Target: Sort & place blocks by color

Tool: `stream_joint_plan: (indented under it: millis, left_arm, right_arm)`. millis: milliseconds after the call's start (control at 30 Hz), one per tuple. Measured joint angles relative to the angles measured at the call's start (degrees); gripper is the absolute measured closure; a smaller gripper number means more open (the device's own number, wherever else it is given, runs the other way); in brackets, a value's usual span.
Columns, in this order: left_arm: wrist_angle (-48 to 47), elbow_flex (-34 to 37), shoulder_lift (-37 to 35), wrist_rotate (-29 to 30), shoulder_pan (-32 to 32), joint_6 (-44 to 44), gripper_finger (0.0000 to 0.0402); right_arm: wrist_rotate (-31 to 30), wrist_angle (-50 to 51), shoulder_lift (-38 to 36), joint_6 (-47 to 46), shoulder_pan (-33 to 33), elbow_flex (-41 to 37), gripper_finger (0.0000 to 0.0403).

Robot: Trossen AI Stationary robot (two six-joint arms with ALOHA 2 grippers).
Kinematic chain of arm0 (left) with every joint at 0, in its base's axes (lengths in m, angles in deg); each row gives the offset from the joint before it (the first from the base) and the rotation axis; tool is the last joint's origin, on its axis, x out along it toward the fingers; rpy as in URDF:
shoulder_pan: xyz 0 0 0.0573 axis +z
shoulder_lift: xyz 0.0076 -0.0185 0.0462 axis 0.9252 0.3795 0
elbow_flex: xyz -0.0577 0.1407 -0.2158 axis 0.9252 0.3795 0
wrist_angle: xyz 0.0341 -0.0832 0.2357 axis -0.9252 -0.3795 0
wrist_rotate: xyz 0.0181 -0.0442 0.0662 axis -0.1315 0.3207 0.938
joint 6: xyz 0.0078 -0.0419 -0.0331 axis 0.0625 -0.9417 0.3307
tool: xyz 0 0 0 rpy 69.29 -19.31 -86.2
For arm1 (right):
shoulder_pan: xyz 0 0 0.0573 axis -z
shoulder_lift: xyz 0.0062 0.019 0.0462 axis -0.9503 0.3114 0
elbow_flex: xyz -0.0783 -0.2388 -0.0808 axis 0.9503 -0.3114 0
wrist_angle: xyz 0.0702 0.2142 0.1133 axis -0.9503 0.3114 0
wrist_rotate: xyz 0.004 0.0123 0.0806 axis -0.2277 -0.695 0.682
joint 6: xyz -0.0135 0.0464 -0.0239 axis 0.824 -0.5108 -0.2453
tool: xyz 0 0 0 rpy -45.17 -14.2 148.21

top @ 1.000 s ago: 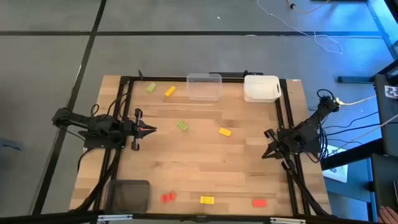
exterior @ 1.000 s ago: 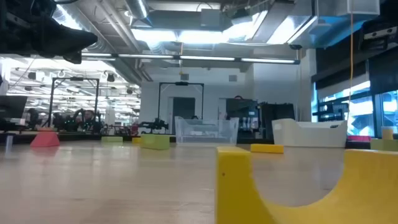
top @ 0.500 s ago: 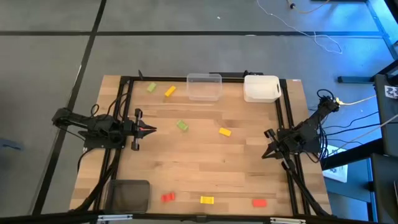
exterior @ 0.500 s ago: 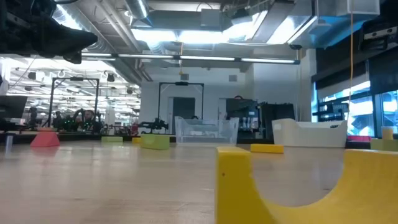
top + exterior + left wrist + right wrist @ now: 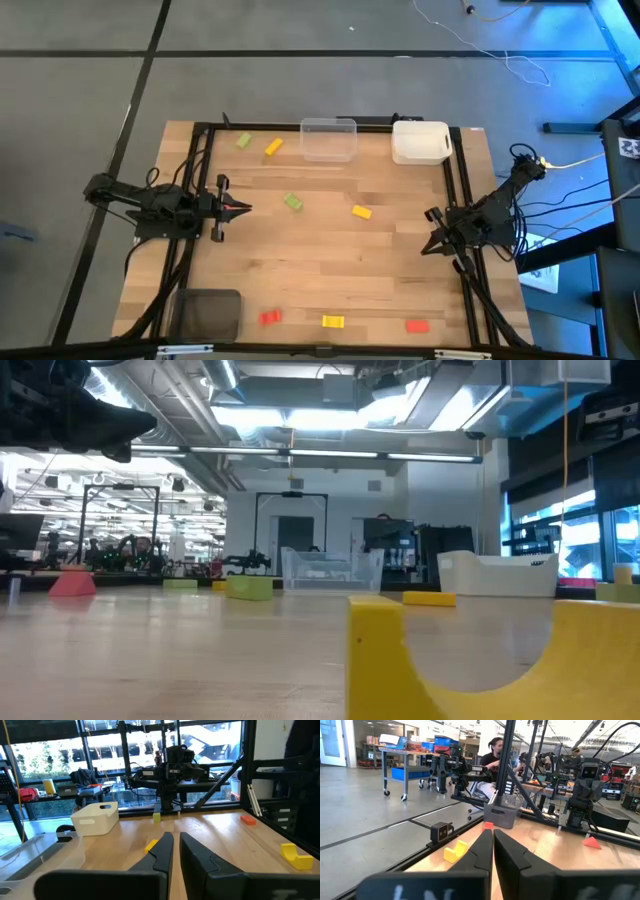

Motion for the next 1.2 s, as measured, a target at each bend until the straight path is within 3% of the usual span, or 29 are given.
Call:
stream_joint_plan:
  millis: [367,533,767,933,1067,1200]
  left_arm:
    - [0.0,-0.01,0.01,0.02,0.01,0.0,0.0376]
    - [0.0,-0.01,0.01,0.02,0.0,0.0,0.0376]
    - [-0.01,0.0,0.01,0.0,0.01,0.0,0.0376]
    - [0.0,-0.01,0.0,0.0,0.0,0.0,0.0376]
    - [0.0,0.0,0.02,0.0,0.02,0.0,0.0376]
    - [0.0,-0.02,0.01,0.01,0.02,0.02,0.0376]
  right_arm:
    - [-0.09,-0.17,0.0,-1.57,0.0,0.0,0.0385]
    - [-9.38,3.39,0.18,-1.96,0.02,2.96,0.0399]
    - [-17.75,19.56,7.3,-13.77,0.06,17.43,0.0401]
    - [-18.75,30.48,17.8,-24.59,0.06,31.63,0.0401]
    - [-18.45,46.99,29.28,-32.6,0.06,43.6,0.0402]
    - [-17.56,66.43,40.76,-47.93,0.06,54.72,0.0402]
